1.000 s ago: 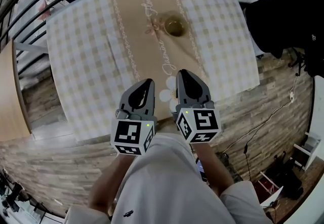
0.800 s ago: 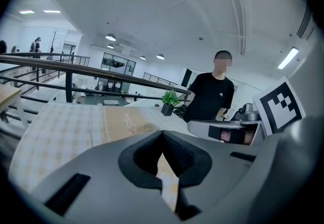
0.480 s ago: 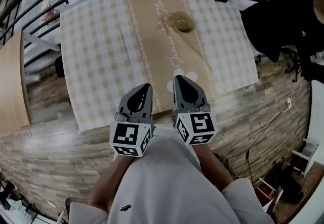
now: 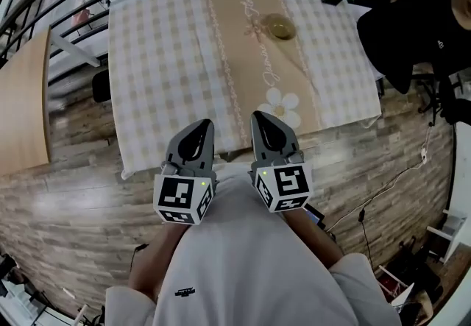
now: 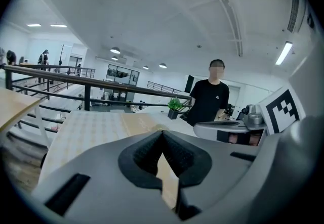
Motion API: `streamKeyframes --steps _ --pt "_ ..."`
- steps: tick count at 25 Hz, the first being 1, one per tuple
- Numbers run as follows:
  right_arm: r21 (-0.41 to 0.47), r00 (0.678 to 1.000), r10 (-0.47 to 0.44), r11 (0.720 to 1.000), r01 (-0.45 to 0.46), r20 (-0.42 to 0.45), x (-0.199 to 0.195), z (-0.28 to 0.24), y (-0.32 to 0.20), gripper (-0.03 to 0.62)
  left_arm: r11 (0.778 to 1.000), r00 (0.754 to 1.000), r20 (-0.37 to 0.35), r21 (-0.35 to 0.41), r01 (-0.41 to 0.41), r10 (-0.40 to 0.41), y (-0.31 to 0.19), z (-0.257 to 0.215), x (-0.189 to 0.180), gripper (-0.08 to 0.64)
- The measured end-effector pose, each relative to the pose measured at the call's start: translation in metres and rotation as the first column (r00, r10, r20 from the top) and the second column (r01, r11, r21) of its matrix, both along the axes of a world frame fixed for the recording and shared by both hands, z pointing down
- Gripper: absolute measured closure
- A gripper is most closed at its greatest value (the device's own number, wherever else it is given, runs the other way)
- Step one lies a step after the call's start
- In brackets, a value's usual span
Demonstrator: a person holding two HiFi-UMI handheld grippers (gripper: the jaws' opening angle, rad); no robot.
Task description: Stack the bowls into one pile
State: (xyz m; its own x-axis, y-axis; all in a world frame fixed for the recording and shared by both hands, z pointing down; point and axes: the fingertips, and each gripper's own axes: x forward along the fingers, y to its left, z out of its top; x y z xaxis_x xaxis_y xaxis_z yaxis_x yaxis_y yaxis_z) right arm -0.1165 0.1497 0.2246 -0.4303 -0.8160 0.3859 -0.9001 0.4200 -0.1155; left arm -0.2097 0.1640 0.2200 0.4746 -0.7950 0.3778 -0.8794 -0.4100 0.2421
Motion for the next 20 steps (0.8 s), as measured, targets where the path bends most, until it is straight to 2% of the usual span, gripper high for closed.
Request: streamKeyframes --steps 6,13,16,20 --pt "0.037 1.000 0.008 0.999 -0.009 0.012 -0.017 -0.002 0.028 0.557 0.998 0.999 0.012 0.034 0.045 -0.045 0.023 -0.001 -0.020 0.541" --pt "0.082 0.999 -0.034 0.996 0.037 -0.028 -0.043 -0.007 0.044 0.557 0.997 0.999 0.028 0.074 0.022 -0.024 0.033 -0.007 -0.026 0.541" --pt "0.072 0.999 -0.039 0.997 0.041 -0.023 -0.054 -0.012 0.043 0.557 0.996 0.999 0.022 0.085 0.031 -0.033 0.035 -0.013 -0.034 0.541" --pt "0.010 0.999 -0.034 0.999 0.034 0.021 -0.056 -0.018 0.044 0.557 0.996 0.999 0.002 0.085 0.037 -0.038 0.038 -0.019 -0.032 0.541"
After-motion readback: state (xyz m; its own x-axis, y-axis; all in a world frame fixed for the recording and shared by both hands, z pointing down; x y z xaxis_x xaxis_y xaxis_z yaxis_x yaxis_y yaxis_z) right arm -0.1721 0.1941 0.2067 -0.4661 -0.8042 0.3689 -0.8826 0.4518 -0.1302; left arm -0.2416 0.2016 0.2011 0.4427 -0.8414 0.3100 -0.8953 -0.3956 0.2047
